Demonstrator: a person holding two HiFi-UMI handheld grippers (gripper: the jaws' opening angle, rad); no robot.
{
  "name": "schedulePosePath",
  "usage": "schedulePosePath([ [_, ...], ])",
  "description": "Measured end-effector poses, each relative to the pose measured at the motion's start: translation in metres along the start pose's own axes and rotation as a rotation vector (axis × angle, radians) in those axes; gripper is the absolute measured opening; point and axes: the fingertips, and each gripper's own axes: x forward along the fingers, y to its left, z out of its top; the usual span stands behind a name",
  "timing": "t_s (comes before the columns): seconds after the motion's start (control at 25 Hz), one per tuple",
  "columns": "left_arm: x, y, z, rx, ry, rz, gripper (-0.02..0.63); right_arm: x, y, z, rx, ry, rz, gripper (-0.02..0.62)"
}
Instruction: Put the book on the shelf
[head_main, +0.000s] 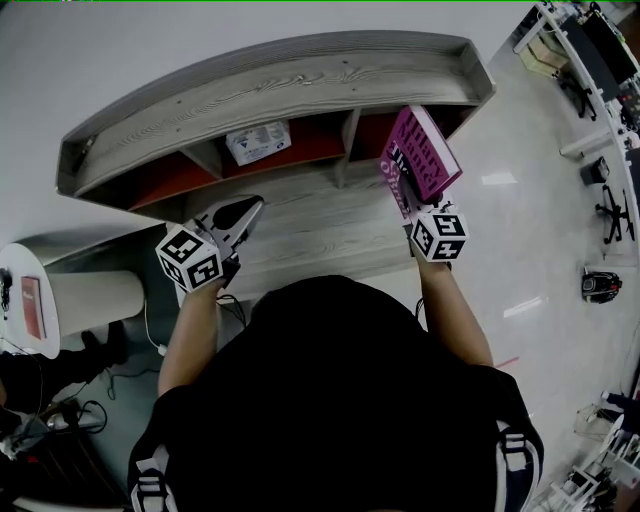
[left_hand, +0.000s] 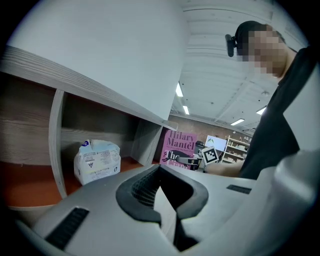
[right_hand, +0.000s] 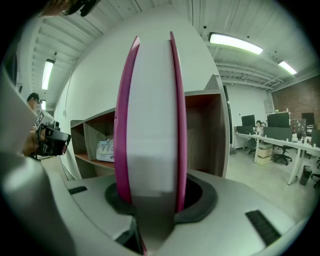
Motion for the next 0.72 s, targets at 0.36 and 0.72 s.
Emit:
schedulePosePath([
  [0.36,-0.002,0.008,-0.001,-0.003,0.01,0.004,0.018,0.014,-0.005,0.001,-0.002,0.0,-0.009,0.147],
  [0.72,-0.003,0.013,-0.004,-0.017,0.014,0.014,0.019,0.027,-0.008,0.001,-0.016,0.012,-0.013,0.147],
])
